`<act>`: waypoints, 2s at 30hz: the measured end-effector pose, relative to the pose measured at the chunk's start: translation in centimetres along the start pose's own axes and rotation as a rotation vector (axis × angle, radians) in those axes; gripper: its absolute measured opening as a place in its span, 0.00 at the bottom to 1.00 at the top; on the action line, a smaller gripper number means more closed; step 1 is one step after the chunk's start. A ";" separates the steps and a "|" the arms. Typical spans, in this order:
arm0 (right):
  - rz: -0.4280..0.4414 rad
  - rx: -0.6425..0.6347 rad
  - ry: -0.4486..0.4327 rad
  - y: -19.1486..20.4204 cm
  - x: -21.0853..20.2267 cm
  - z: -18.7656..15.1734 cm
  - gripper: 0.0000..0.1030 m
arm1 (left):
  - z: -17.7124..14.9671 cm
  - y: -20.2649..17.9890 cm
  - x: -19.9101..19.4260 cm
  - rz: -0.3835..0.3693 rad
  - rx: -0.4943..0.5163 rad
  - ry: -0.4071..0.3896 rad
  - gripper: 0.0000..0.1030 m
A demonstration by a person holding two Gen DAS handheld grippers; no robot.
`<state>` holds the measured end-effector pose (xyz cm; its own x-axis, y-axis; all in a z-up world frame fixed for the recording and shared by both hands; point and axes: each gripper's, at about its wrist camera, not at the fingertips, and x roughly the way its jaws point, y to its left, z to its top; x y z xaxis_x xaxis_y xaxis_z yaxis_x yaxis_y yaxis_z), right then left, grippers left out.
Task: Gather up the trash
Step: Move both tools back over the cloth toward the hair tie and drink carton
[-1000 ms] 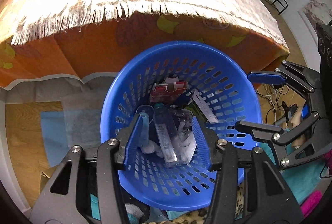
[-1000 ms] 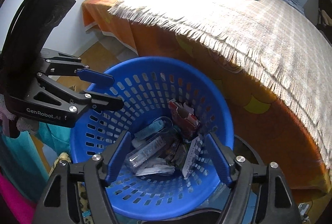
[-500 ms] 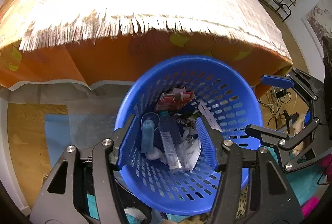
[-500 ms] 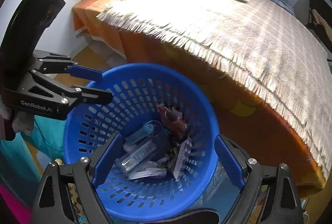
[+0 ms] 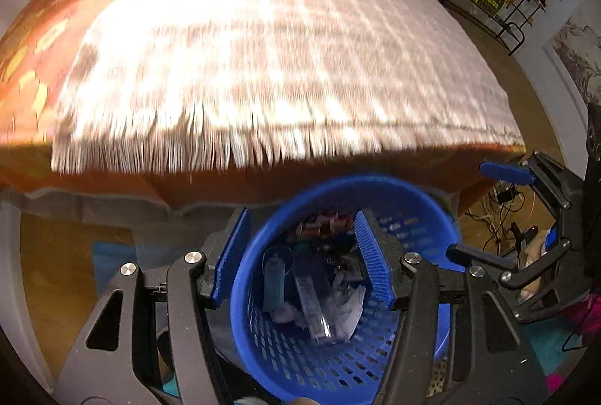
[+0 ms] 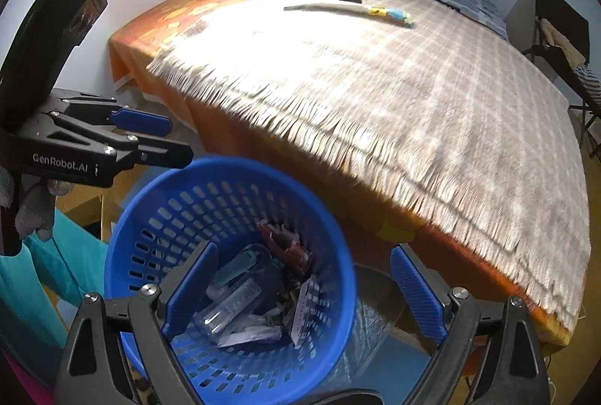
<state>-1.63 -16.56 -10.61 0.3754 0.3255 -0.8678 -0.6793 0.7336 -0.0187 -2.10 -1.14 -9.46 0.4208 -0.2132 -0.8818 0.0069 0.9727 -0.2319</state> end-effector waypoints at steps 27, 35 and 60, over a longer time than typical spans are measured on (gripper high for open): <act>0.000 0.045 -0.157 -4.5 -1.0 6.8 0.92 | 17.1 3.9 -0.3 0.001 -0.007 -0.168 0.58; -0.021 0.058 -0.138 -6.9 0.8 10.6 0.92 | 22.0 8.3 1.0 -0.009 -0.093 -0.189 0.58; 0.259 0.504 -0.042 -16.3 11.3 23.8 0.62 | 30.2 8.4 10.5 0.049 0.104 -0.060 0.18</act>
<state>28.69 -10.69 -8.32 0.2689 0.5485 -0.7917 -0.3712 0.8175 0.4403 29.74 7.53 -8.23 0.4764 -0.1626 -0.8641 0.0780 0.9867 -0.1427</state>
